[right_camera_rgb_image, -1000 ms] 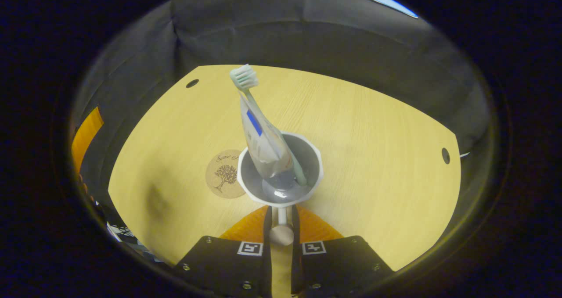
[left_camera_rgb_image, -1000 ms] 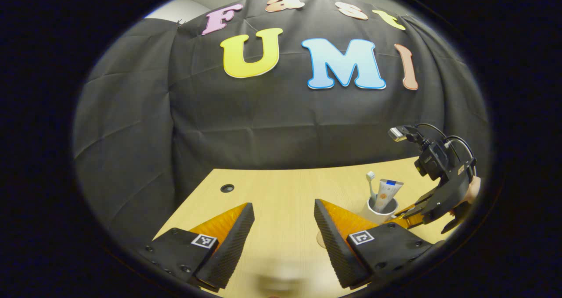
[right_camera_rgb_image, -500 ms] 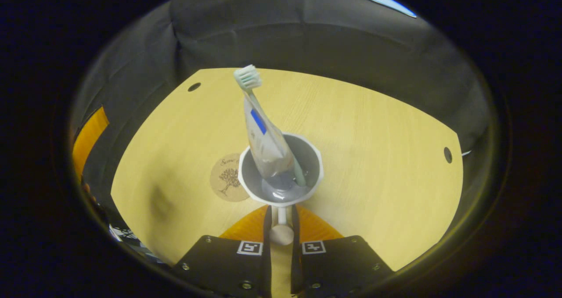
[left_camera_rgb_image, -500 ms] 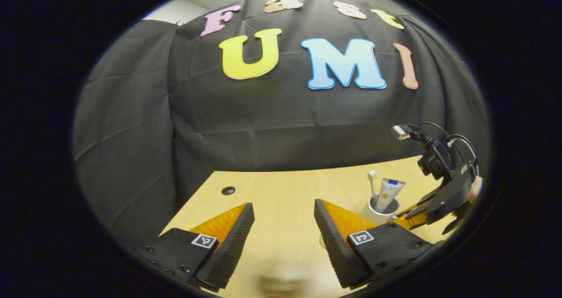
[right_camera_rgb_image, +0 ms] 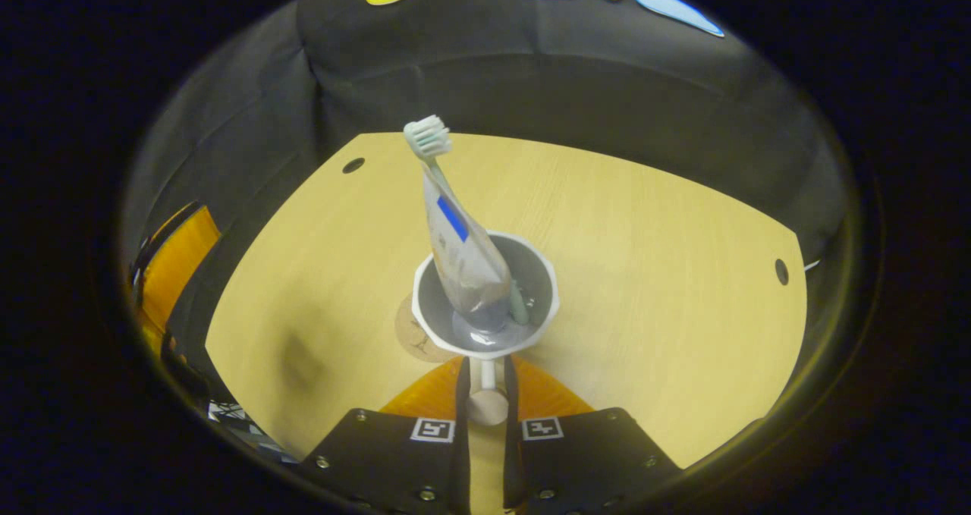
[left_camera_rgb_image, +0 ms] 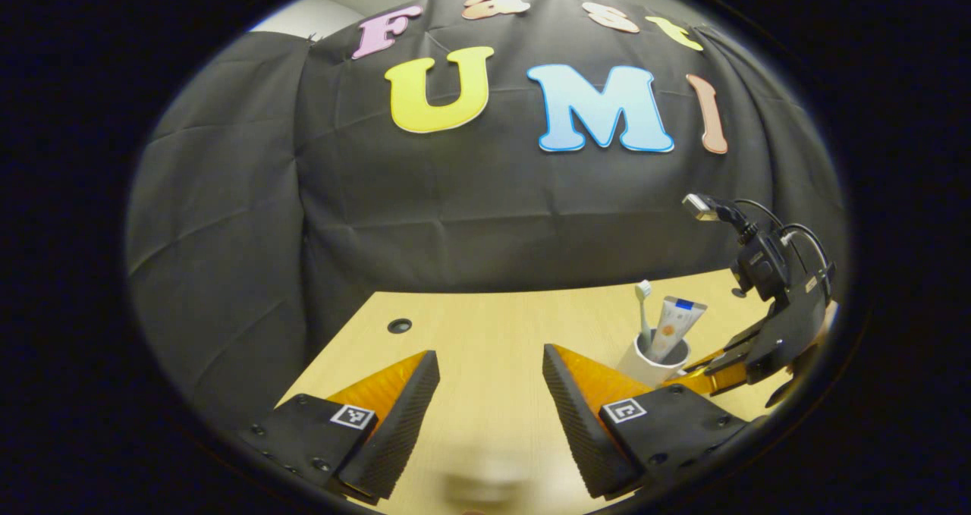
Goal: Put the toothbrush and toothpaste on the desktop into the cup, then pick up the cup and place it on the coaster on the desktop.
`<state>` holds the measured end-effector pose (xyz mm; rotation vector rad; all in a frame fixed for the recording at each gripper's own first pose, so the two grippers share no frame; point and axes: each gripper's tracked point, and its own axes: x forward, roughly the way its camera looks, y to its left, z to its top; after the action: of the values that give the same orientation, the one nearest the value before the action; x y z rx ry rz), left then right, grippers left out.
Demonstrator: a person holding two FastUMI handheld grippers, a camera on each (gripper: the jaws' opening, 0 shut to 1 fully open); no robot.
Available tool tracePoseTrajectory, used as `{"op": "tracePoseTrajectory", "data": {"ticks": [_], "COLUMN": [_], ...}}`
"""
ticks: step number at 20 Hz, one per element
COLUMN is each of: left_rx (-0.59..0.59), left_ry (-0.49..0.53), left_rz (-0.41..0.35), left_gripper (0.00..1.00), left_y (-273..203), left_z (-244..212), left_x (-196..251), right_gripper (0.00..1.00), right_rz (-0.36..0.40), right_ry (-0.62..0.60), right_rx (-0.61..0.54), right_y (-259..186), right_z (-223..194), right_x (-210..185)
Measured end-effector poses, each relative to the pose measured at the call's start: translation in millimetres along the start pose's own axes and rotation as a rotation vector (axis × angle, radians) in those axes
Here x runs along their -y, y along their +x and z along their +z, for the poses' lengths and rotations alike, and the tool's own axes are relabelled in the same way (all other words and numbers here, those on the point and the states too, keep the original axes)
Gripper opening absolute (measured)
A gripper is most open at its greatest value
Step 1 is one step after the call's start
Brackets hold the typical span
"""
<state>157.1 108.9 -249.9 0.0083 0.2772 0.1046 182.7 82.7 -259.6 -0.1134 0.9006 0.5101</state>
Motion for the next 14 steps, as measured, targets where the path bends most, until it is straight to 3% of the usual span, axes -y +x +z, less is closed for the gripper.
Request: {"op": "tracePoseTrajectory", "data": {"ticks": [8,14], "left_rx": [-0.01,-0.022], "left_ry": [-0.006,-0.014], "left_rz": [0.029,0.055], "left_gripper": [0.93,0.93], "left_y": [-6.5,-10.6], "left_z": [-4.8,-12.5], "left_x": [-24.5,-47.1], "right_gripper": [0.18,0.17], "right_rz": [0.051,0.039], "right_ry": [-0.039,-0.063], "right_rx": [0.0,-0.018], "right_y": [1.0,2.9], "right_z": [1.7,0.9], "right_x": [-1.5,-1.4]}}
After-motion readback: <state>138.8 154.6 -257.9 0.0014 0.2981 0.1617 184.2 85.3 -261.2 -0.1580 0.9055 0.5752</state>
